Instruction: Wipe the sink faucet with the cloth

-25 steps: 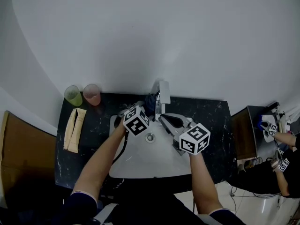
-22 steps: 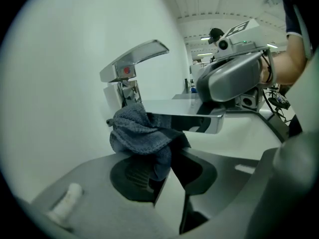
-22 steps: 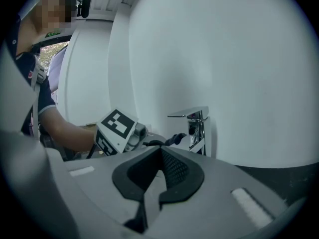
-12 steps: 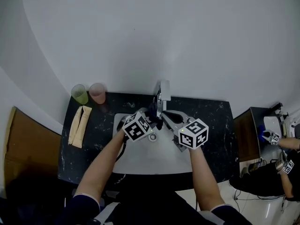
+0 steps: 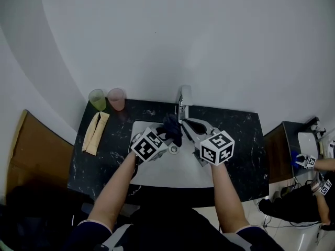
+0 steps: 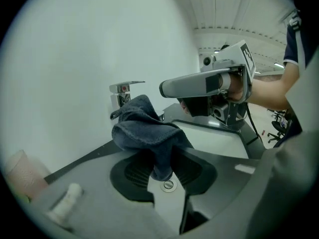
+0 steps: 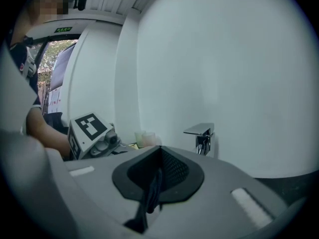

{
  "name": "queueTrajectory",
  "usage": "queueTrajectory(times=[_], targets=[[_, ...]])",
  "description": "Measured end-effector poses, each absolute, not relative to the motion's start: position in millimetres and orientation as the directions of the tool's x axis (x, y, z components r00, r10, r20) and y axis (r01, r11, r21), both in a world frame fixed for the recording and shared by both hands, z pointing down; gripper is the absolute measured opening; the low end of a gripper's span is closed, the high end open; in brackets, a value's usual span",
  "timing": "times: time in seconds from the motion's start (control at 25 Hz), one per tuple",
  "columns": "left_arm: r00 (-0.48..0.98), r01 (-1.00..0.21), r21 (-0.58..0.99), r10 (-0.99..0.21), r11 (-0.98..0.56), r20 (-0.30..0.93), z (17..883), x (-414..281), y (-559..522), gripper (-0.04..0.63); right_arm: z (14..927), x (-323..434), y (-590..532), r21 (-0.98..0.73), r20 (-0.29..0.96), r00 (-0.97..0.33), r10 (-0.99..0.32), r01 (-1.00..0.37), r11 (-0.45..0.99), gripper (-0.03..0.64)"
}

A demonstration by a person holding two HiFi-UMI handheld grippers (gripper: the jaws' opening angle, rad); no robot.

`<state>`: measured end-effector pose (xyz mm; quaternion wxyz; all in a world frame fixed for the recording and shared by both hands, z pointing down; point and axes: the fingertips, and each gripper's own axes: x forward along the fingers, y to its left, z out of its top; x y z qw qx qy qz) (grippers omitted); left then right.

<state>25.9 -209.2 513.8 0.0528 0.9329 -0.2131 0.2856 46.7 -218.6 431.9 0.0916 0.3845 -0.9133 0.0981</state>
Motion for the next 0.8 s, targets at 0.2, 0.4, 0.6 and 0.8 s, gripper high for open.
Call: queueTrajectory(times=[0.2, 0.4, 0.6, 0.8], targets=[[0.735, -0.501, -0.015, -0.435, -0.865, 0.520, 495.5, 12.9, -199.1, 0.112, 412.6, 48.4, -208.6, -0.104, 0.184, -0.688, -0.702, -0.724, 0.682, 0.005], [0.731, -0.585, 0.022, -0.516, -0.811, 0.446, 465.2, 3.6, -195.4, 0.112, 390.9, 50.3, -199.4, -0.083, 0.128, -0.677, -0.725, -0.736, 0.672, 0.005], [0.711, -0.662, 0.043, -0.608, -0.748, 0.353, 426.7, -1.8, -198.6, 0.112, 375.3, 60.0, -195.4, -0.071, 0.087, -0.647, -0.757, -0.762, 0.643, 0.006], [0.691, -0.703, 0.055, -0.662, -0.709, 0.290, 400.0, -6.6, -198.2, 0.114, 365.8, 65.9, -189.7, -0.041, 0.071, -0.629, -0.774, -0.777, 0.628, 0.006]])
